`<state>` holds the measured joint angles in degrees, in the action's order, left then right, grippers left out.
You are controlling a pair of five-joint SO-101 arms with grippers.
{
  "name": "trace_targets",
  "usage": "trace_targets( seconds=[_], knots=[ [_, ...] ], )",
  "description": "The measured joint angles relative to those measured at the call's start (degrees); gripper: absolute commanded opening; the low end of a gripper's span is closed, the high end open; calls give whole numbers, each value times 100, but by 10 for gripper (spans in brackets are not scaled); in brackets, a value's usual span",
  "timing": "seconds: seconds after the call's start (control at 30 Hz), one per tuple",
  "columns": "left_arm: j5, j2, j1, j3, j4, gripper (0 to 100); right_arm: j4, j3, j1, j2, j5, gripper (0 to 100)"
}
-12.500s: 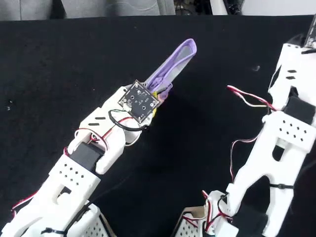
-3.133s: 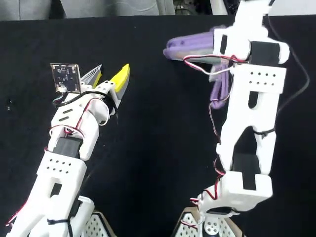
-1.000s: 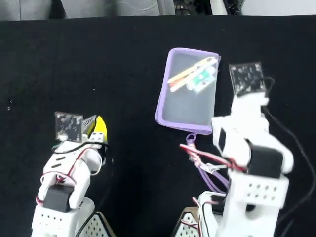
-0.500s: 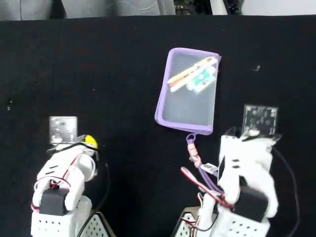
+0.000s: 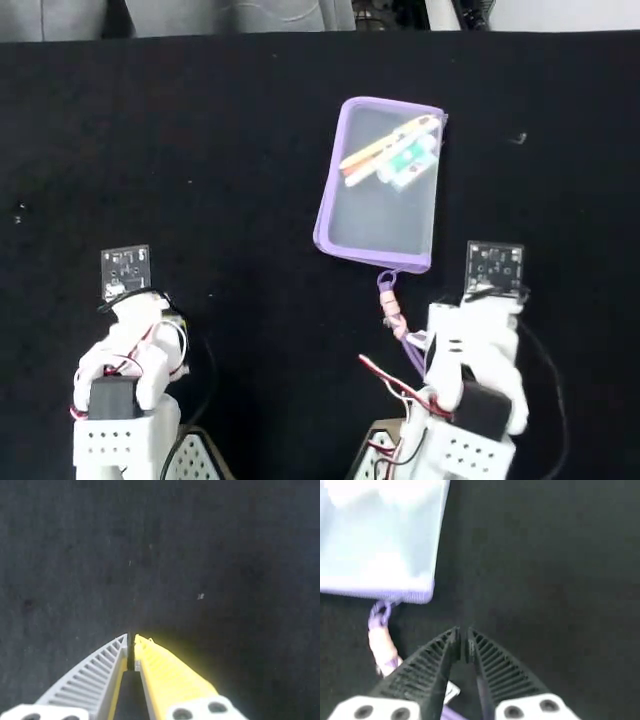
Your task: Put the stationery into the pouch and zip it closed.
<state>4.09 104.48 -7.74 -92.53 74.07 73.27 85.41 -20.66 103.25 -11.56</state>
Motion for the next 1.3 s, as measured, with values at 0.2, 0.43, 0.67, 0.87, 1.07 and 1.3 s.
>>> trace_targets(
  seconds=[0.2,0.43,0.67,0.87,1.07,1.3],
  knots=[
    [0,0,-9,-334,-18,30,0,1011,0,0,0,12],
    [0,-26,0,-352,-18,30,105,1108,0,0,0,12],
    [0,-26,0,-352,-18,30,105,1108,0,0,0,12],
    [0,-26,0,-352,-18,30,105,1108,0,0,0,12],
    [0,-26,0,-352,-18,30,105,1108,0,0,0,12],
    [0,-26,0,-352,-18,30,105,1108,0,0,0,12]
  ],
)
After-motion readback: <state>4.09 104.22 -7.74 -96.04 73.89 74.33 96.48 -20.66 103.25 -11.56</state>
